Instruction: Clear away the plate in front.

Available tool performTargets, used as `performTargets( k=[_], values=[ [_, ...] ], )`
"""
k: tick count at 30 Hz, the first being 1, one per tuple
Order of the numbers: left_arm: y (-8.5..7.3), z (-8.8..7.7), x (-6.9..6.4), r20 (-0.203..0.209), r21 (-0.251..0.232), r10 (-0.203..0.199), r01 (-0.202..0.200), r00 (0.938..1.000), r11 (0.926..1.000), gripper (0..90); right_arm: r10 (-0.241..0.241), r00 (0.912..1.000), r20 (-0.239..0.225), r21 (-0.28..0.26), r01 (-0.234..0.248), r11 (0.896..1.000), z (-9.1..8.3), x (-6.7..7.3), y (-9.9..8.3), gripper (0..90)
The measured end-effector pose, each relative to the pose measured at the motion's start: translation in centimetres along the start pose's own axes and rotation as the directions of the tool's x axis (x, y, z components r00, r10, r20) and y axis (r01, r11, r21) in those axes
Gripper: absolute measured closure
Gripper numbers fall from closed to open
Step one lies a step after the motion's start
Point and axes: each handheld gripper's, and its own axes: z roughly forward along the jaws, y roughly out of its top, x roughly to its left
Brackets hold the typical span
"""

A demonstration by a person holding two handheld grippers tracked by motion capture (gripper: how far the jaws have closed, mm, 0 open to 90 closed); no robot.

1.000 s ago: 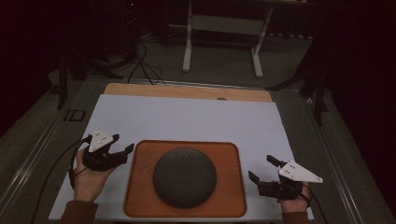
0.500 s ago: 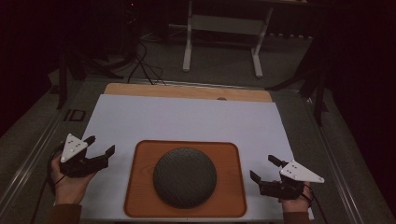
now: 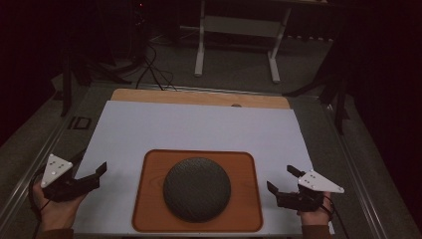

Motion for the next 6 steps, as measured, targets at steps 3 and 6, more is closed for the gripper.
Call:
performTargets(
  k=[3, 6],
  values=[
    [-0.03, -0.01, 0.22, -0.005, -0.009, -0.015, 0.015, 0.9999, 0.9998, 19.3, -0.001, 1.0, 0.003, 0.002, 0.001, 1.0, 0.1, -0.05, -0.02, 11.1],
    [-0.05, 0.1, 0.21, -0.011, -0.006, -0.013, 0.013, 0.9999, 0.9999, 19.3, -0.002, 1.0, 0.006, 0.003, 0.002, 1.0, 0.17, -0.19, -0.07, 11.1]
  ],
)
